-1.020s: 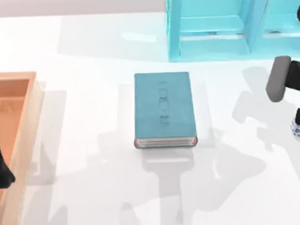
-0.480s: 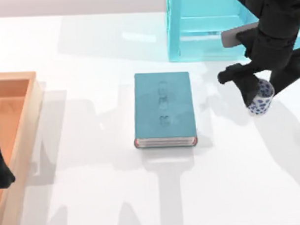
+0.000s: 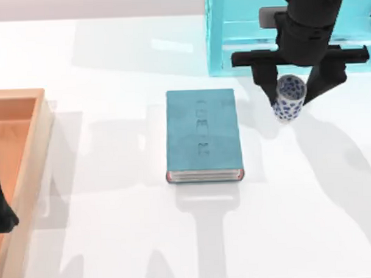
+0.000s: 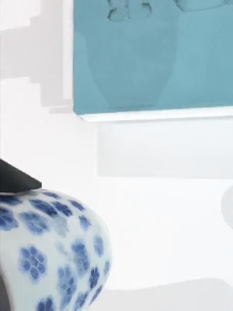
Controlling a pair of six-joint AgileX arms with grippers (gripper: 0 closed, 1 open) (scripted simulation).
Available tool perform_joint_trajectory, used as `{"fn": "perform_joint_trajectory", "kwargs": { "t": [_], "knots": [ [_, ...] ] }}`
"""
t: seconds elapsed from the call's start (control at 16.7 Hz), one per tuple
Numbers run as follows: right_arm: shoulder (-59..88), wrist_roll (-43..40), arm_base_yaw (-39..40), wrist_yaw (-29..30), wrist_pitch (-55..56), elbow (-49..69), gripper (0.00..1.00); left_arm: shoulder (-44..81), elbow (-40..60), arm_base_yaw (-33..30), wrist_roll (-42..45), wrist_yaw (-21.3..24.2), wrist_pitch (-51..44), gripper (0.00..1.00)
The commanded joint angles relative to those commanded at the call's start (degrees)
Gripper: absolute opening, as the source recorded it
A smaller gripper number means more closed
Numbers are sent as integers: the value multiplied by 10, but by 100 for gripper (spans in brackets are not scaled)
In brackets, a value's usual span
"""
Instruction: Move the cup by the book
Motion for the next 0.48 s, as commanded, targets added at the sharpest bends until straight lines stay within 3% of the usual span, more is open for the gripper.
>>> {"fn": "perform_joint_trajectory", "kwargs": {
  "t": [0.48],
  "knots": [
    [-4, 3, -2, 0, 24, -21, 0, 0, 0, 0, 0, 0, 0, 100]
  ]
}}
